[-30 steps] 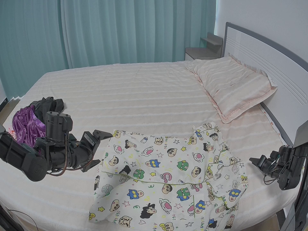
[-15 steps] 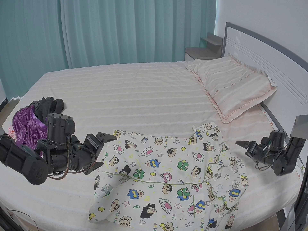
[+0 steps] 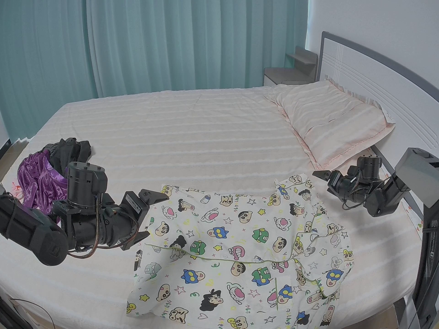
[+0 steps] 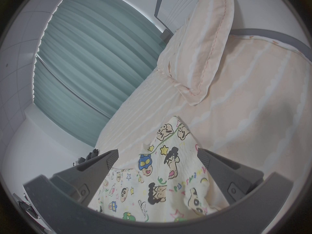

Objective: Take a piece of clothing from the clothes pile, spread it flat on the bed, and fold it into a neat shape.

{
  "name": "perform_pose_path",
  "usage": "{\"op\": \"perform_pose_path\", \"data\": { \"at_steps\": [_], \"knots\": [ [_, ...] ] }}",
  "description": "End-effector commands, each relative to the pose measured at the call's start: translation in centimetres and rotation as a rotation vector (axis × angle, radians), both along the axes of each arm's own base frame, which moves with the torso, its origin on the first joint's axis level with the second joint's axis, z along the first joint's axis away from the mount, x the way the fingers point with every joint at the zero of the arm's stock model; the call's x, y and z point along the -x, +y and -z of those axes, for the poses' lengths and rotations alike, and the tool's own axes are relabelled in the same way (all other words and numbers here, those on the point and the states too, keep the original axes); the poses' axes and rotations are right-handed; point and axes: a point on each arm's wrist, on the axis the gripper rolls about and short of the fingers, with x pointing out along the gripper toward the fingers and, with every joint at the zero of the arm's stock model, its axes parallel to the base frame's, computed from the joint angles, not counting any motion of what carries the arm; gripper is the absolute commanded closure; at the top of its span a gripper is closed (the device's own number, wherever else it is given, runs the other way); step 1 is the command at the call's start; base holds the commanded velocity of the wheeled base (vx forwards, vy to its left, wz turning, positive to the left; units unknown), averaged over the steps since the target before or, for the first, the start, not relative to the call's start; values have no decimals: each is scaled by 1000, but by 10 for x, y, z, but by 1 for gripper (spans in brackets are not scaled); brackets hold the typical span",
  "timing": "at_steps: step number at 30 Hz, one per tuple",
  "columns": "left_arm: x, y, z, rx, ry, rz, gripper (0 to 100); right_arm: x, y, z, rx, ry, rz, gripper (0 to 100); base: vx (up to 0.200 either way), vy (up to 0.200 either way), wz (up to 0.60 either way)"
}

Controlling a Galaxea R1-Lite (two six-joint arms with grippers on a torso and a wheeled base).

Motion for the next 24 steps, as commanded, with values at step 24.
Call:
{"op": "perform_pose_path", "data": {
  "at_steps": [24],
  "knots": [
    [2,-3,0,1,3,13,0,-26,10,54,79,99,10,0,0,0,0]
  ]
}}
